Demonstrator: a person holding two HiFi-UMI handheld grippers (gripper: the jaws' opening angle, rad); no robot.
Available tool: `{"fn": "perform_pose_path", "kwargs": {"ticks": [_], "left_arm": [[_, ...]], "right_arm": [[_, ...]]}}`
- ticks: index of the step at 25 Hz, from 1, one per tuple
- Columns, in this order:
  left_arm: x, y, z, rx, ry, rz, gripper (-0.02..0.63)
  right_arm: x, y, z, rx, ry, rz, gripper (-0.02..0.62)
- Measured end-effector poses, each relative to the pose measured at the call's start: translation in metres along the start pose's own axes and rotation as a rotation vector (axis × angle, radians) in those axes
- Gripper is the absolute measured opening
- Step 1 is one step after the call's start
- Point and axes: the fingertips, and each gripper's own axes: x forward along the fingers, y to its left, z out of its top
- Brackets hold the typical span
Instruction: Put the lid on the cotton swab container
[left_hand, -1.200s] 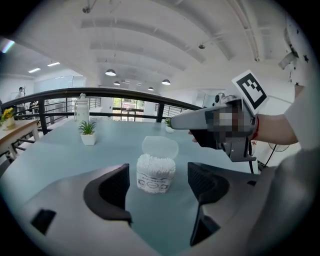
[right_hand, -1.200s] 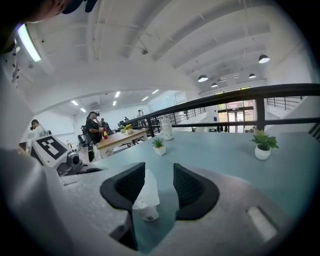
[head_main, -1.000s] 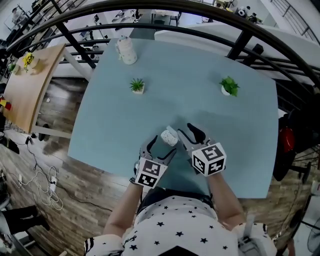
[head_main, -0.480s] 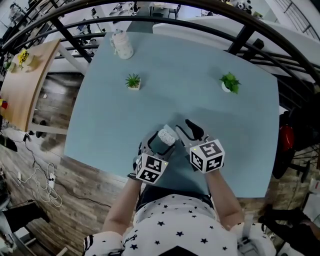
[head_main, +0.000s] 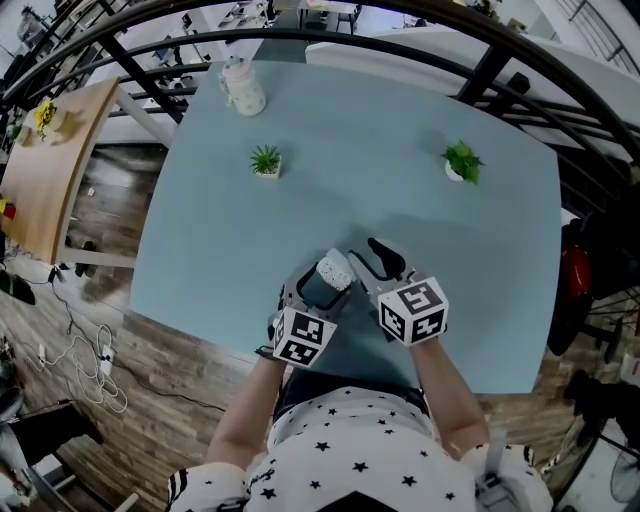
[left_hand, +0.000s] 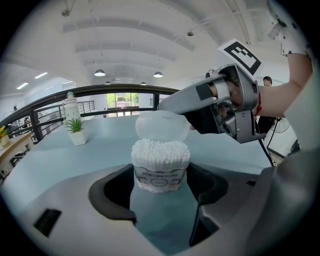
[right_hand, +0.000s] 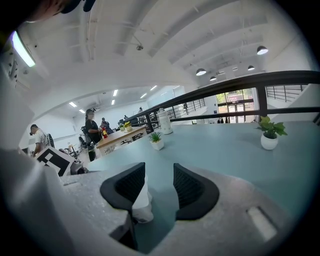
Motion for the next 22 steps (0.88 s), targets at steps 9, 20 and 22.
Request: {"fn": "perform_pose_path", "kwargs": {"ticks": [9,20,22], "left_arm": [[0.000,-0.001,0.000,0.000,0.004,0.001,0.330],[0.000,0.000,0.000,-0.002,0.005,0.004,0.330],[0.001,0.000,0.000,-0.003,0.007,0.004,0.330]], "right_arm": [[0.004,0.016,-0.005,-0.016,0.020,0.036,0.161],[0.012,0.030,-0.016,-0.038,0.058,0.069,0.161],[0.014,0.032,-0.018,-0.041,0.064,0.073,0.161]]}}
